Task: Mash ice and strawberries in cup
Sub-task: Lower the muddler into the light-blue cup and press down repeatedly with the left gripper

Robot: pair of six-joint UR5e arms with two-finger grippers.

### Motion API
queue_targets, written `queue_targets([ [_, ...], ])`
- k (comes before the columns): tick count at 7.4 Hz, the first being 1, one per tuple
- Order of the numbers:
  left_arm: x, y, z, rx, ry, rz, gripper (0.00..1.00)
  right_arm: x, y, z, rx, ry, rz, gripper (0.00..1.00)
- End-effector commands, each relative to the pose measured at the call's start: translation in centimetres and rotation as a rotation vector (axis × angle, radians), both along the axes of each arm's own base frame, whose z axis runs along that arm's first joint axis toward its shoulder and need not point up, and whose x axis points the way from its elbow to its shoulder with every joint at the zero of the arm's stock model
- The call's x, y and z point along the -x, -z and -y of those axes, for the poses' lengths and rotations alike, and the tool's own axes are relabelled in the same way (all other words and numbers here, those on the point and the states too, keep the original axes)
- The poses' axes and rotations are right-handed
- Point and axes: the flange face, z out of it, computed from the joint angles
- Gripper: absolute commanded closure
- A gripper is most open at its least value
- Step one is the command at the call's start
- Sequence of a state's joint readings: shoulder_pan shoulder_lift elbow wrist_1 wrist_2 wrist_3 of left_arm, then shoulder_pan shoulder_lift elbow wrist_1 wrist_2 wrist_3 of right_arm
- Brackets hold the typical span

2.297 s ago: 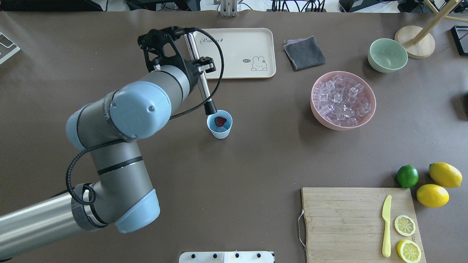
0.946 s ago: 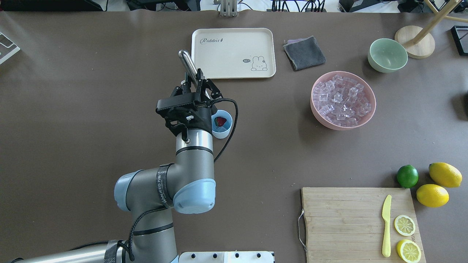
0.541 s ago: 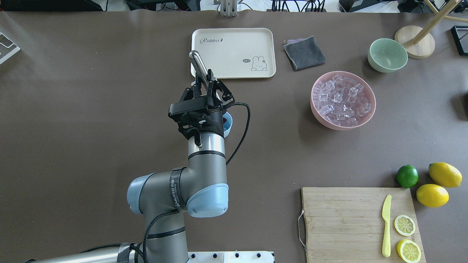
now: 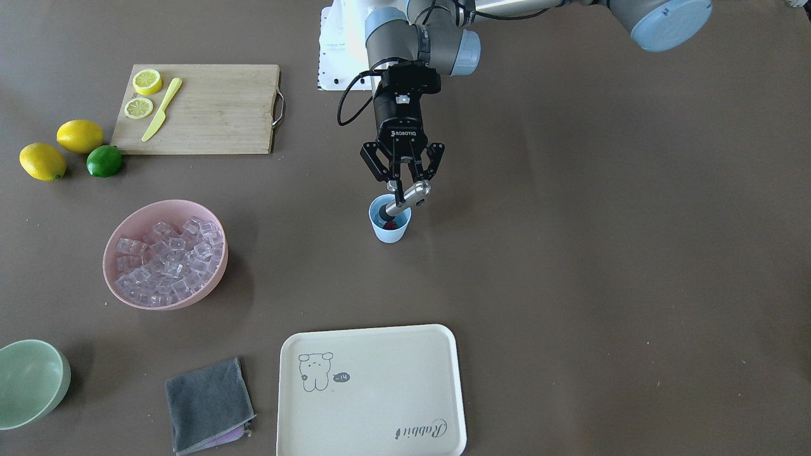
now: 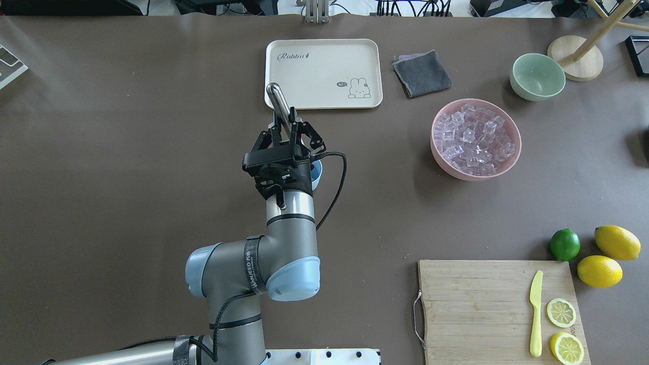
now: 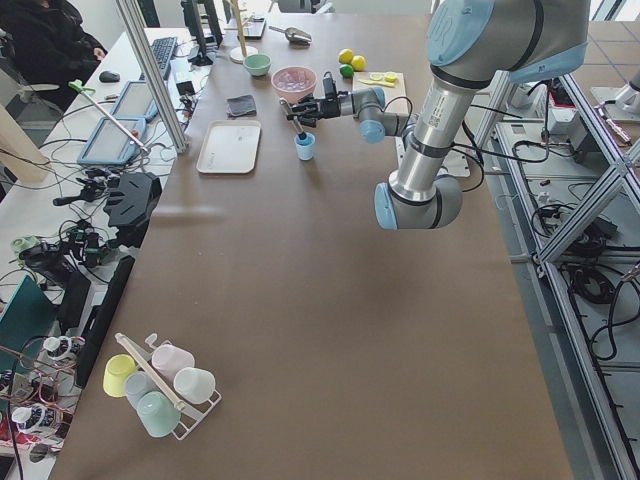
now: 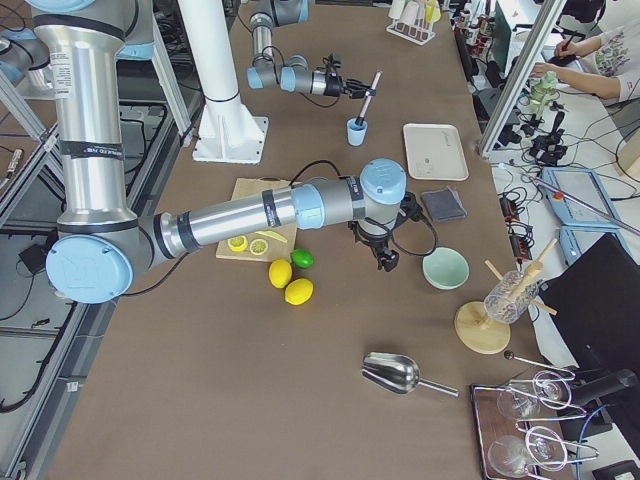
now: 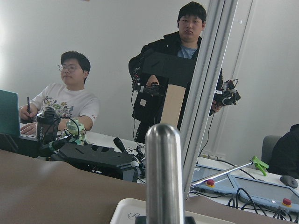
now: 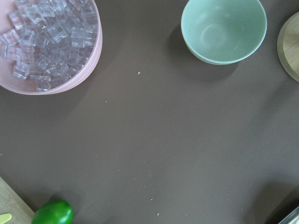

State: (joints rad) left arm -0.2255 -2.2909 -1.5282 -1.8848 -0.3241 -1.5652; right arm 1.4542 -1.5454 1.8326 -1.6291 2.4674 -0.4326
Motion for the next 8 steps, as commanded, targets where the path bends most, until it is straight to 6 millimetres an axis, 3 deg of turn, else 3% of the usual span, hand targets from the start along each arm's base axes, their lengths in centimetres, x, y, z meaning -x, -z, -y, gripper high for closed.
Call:
queue_targets([
  [1,-0.9,-0.6,-1.1,0.004,-0.020,0.004,1.00,0.0,0.1,0.0,-0.001,0.000,-0.001,0.09],
  [3,-1.6,-2.3,-0.5,0.015,-0.012,0.018,1.00,0.0,-0.2,0.1,0.001,-0.001,-0.007,0.09],
  [4,-0.9,-1.2,-0.3,0.017,-0.023,0.004,1.00,0.0,-0.2,0.1,0.001,-0.001,-0.007,0.09],
  [6,3.1,1.8,1.9,0.022,-0.036,-0.013,1.00,0.0,-0.1,0.0,0.000,-0.001,-0.005,0.09],
  [8,4.3,2.6,2.7,0.023,-0.042,-0.016,1.00,0.0,-0.3,0.1,0.004,-0.001,-0.006,0.09],
])
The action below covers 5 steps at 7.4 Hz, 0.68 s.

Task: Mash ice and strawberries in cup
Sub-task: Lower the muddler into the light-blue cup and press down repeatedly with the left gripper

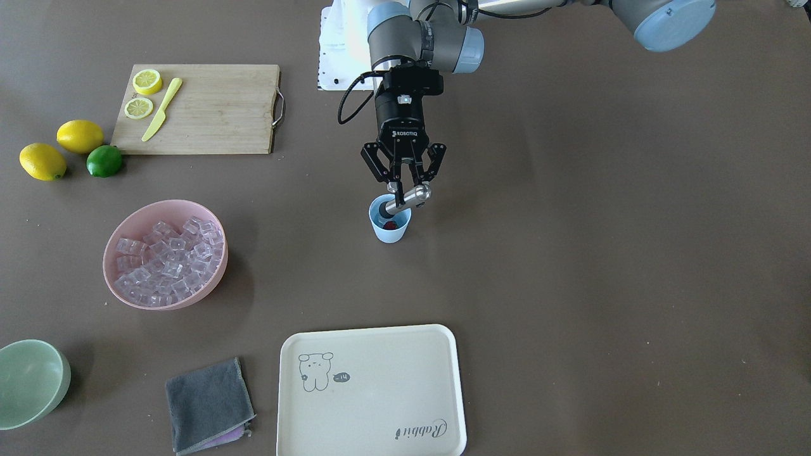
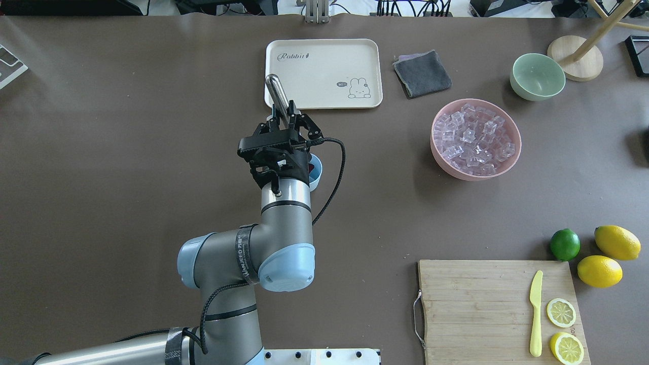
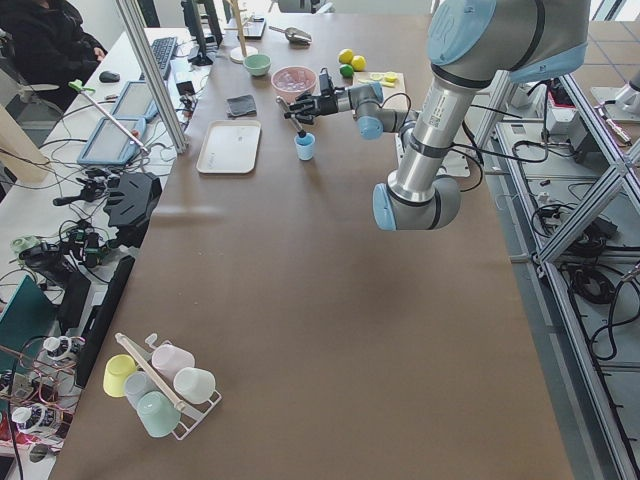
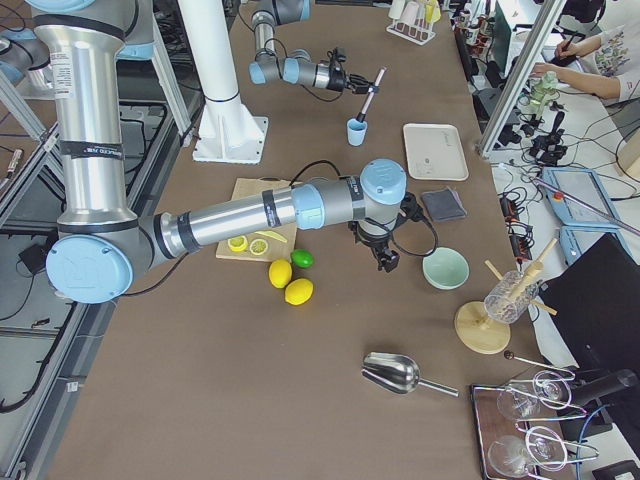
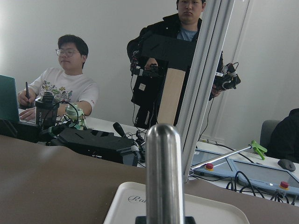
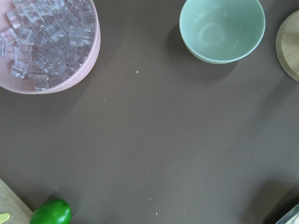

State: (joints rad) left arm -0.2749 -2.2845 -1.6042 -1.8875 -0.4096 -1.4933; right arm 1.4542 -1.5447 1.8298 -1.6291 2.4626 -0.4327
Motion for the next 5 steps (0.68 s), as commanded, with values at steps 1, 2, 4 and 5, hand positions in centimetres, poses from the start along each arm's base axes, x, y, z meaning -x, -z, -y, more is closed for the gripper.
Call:
queue_targets([
  [1,0.3,0.2,0.3,0.006,-0.009,-0.007,1.00,0.0,-0.1,0.0,0.003,0.000,-0.001,0.09],
  [2,-0.3,-0.3,-0.5,0.009,-0.021,-0.010,1.00,0.0,-0.1,0.1,0.001,0.000,-0.001,0.09],
  [4,-3.1,-3.3,-0.5,0.036,-0.020,0.006,1.00,0.3,-0.2,0.1,0.003,0.006,-0.002,0.09],
  [5,-3.4,-3.4,-0.9,0.036,-0.025,0.003,1.00,0.4,0.0,0.1,0.000,0.007,-0.005,0.09],
])
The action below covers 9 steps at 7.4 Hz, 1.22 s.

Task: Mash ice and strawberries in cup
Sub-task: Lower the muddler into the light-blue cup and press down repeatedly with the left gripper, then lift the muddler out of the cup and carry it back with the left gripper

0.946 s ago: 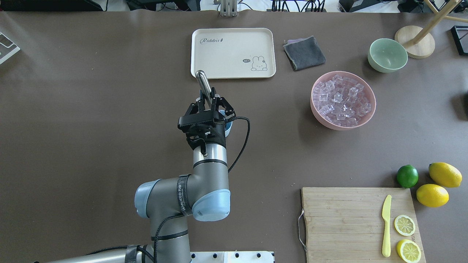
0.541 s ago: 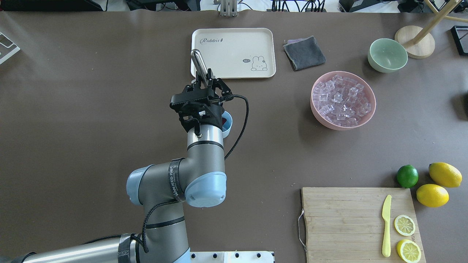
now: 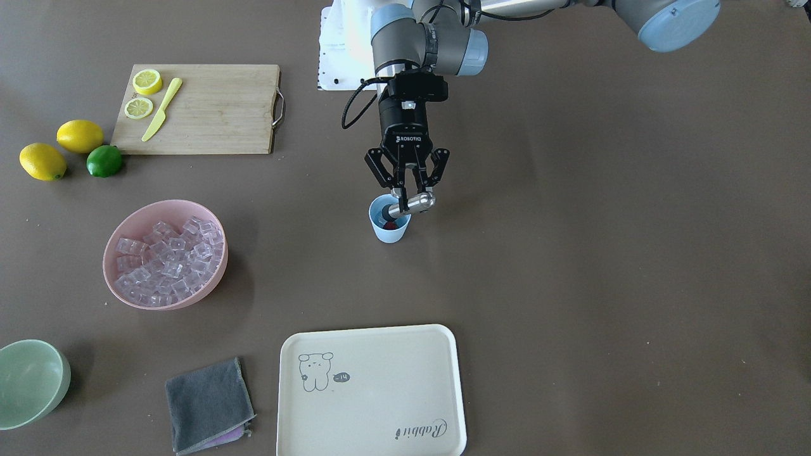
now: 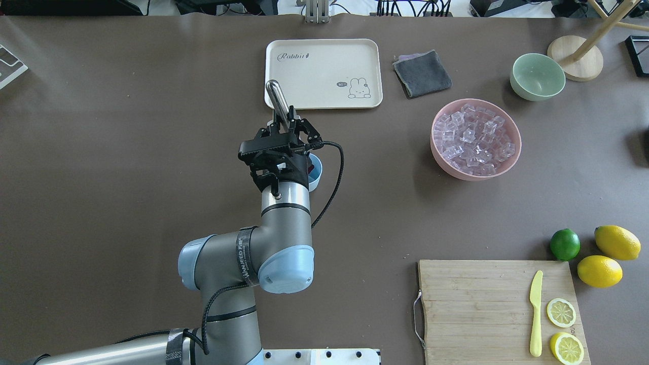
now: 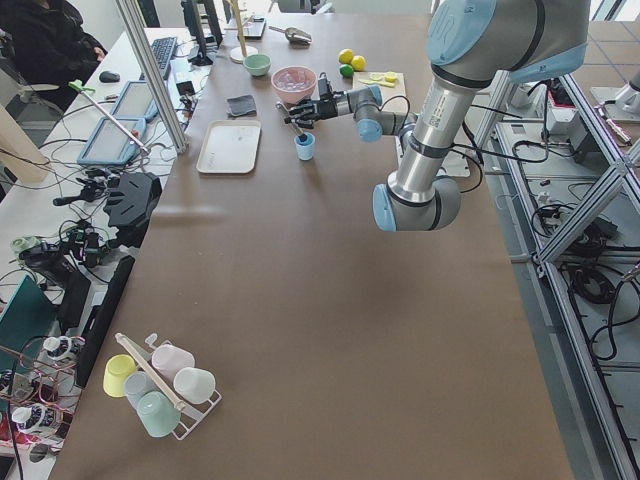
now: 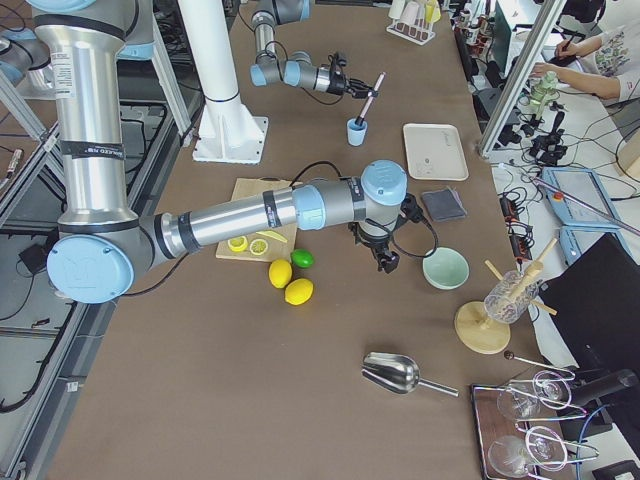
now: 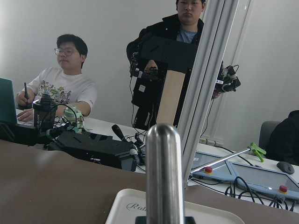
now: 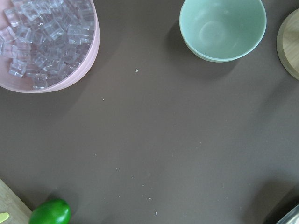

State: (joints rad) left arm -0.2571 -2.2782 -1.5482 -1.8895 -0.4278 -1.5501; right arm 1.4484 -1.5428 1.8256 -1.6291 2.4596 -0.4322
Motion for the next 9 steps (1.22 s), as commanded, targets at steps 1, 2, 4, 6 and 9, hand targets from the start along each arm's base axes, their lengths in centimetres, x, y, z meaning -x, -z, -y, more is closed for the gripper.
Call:
queue_targets([
  [1,-1.1,-1.2,-0.4,0.009,-0.005,0.005,1.00,0.5,0.2,0.0,0.009,0.000,-0.001,0.09],
  [2,-1.5,-2.1,-0.7,0.015,-0.010,0.010,1.00,0.5,0.4,0.0,0.005,0.000,0.000,0.09],
  [4,-0.2,-0.6,-0.7,0.010,-0.016,-0.015,1.00,0.5,0.3,0.0,0.007,-0.001,-0.002,0.09],
  [6,3.3,3.7,-1.1,0.008,-0.089,-0.064,1.00,0.5,0.2,-0.1,0.009,-0.002,-0.002,0.09],
  [9,16.1,6.1,9.6,0.058,-0.187,-0.093,1.00,0.6,0.6,0.3,0.002,-0.001,0.000,0.09],
])
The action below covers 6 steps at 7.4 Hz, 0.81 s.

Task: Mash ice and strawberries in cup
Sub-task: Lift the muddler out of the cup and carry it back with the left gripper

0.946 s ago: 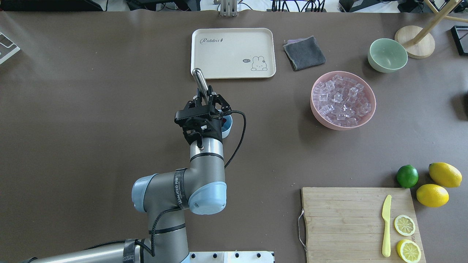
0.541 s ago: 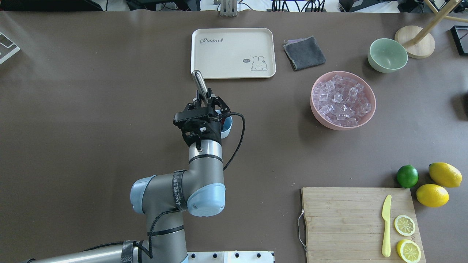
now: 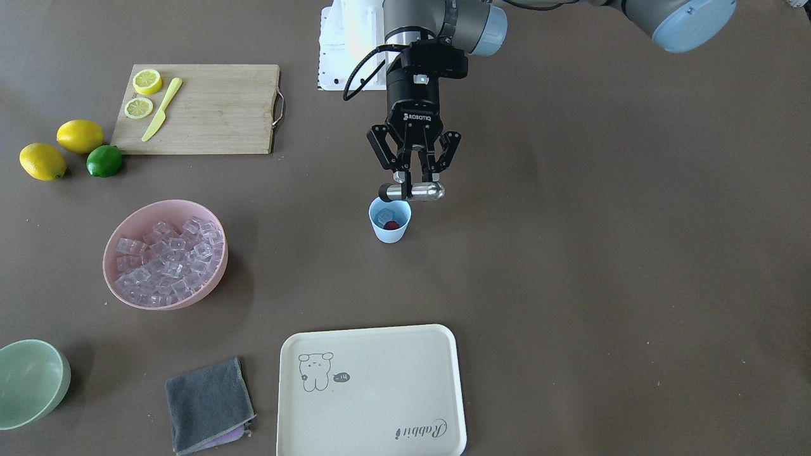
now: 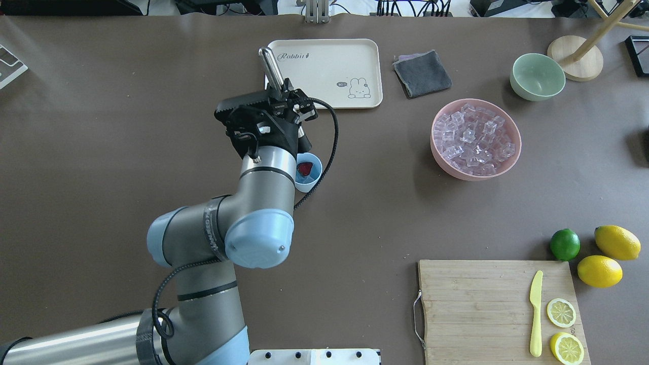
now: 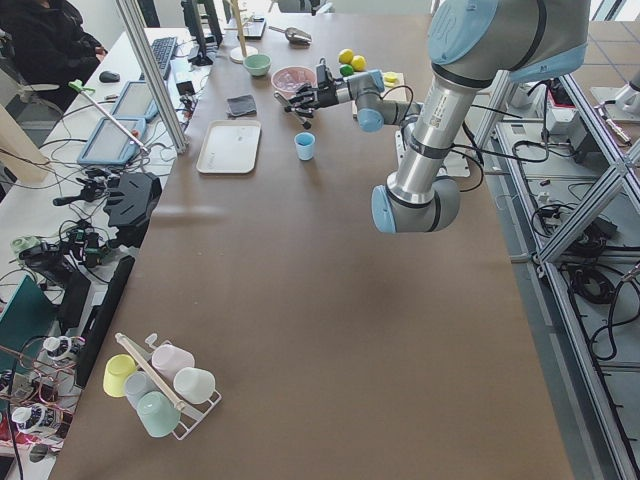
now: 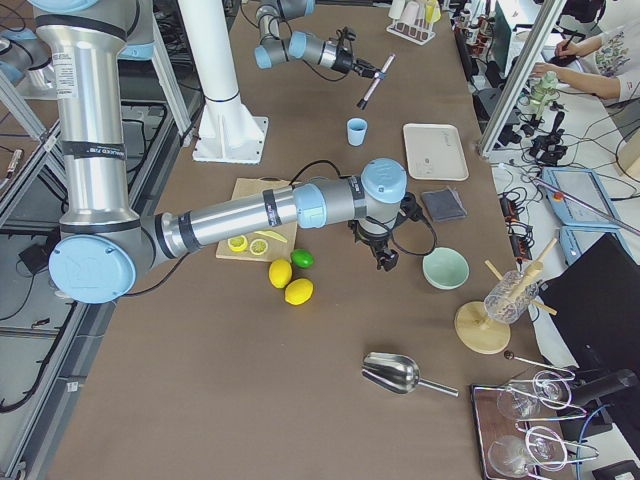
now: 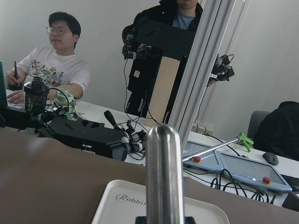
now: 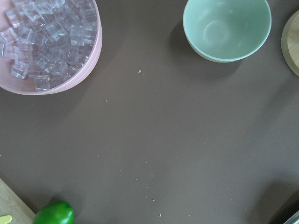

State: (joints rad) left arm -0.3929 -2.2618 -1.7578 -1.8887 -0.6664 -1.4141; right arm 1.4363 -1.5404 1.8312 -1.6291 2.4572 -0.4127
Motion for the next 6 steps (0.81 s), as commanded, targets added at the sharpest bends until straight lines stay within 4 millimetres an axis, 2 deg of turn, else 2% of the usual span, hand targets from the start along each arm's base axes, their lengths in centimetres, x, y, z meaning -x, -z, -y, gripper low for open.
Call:
queue_targets([
  [1,10.1,-4.1,8.9,0.123,-0.201,-0.042,1.00,0.0,-0.2,-0.2,0.004,0.001,0.001,0.09],
  [2,15.3,-10.5,11.5,0.187,-0.336,-0.101,1.00,-0.1,0.2,-0.3,-0.006,0.000,-0.001,0.09],
  [3,18.9,-18.8,12.5,0.317,-0.483,-0.054,1.00,-0.1,0.5,-0.3,-0.013,-0.001,-0.003,0.09],
  [5,24.4,-28.3,11.3,0.454,-0.599,0.004,1.00,-0.1,0.5,-0.3,-0.016,-0.003,-0.014,0.09],
  [6,28.8,-34.3,9.7,0.481,-0.727,0.102,1.00,-0.1,0.4,-0.2,-0.016,-0.003,-0.019,0.09],
])
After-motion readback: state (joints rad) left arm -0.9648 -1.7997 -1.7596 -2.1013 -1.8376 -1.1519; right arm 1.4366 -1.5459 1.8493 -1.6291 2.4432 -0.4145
